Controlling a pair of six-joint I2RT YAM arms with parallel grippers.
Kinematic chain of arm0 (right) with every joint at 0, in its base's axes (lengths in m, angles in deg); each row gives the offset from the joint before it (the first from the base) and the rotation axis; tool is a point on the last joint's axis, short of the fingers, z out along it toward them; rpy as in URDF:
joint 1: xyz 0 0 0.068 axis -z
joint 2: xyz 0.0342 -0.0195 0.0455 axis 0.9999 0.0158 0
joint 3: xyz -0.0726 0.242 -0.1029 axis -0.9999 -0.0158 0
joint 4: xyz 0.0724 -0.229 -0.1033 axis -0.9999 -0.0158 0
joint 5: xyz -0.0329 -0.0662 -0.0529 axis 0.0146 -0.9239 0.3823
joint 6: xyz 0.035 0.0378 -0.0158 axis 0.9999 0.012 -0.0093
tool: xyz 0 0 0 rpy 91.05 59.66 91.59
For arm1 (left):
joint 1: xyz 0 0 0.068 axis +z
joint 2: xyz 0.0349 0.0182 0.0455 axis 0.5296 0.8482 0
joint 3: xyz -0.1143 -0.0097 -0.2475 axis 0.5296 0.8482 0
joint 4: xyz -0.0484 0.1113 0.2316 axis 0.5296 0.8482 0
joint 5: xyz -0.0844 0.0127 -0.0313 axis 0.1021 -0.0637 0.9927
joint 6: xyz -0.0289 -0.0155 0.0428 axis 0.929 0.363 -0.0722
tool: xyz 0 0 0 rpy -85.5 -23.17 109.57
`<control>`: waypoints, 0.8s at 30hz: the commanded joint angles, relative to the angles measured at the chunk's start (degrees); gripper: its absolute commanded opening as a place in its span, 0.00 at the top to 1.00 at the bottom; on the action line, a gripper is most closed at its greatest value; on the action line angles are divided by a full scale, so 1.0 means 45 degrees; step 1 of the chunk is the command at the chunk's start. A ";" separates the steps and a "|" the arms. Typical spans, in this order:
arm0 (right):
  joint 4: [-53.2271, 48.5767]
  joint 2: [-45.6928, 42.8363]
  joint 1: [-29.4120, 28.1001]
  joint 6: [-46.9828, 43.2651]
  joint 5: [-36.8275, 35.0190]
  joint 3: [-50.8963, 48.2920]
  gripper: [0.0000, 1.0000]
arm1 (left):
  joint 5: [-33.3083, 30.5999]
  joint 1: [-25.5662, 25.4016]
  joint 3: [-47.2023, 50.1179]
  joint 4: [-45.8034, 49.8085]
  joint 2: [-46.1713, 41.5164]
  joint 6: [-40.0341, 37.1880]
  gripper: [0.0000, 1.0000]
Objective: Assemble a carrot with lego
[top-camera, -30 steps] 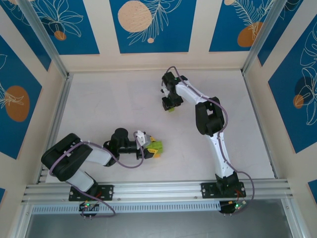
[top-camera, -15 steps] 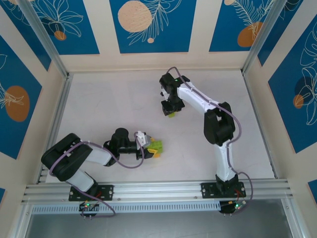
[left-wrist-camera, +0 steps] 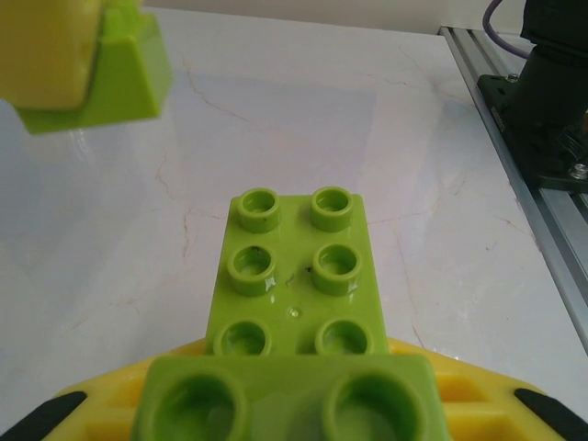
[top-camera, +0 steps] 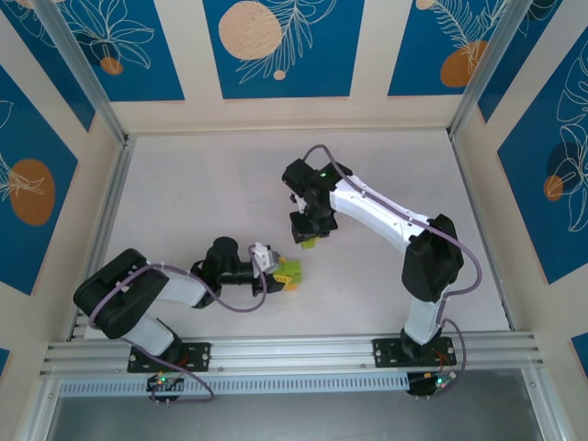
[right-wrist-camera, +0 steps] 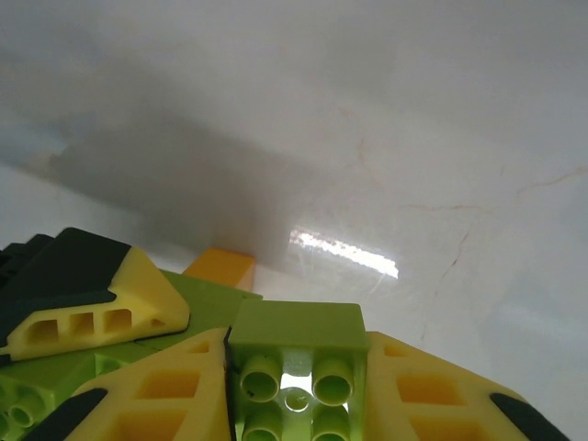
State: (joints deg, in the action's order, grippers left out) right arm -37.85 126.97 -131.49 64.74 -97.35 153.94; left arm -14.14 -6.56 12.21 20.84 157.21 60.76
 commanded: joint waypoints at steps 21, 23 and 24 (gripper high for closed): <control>-0.0618 -0.1713 -0.1551 0.3188 0.0111 -0.1223 0.72 | -0.0557 -0.0519 -0.0385 0.1034 -0.0046 -0.1071 0.68; -0.0390 -0.1712 -0.1624 0.3362 0.0100 -0.1382 0.72 | -0.0508 -0.0510 -0.0409 0.1034 -0.0027 -0.1066 0.68; -0.0267 -0.1694 -0.1651 0.3419 0.0129 -0.1460 0.72 | -0.0518 -0.0521 -0.0409 0.1038 -0.0036 -0.1066 0.68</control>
State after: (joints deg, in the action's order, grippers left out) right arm -39.97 120.66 -138.41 77.57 -97.13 148.41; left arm -16.15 -8.42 11.40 23.62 156.75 57.13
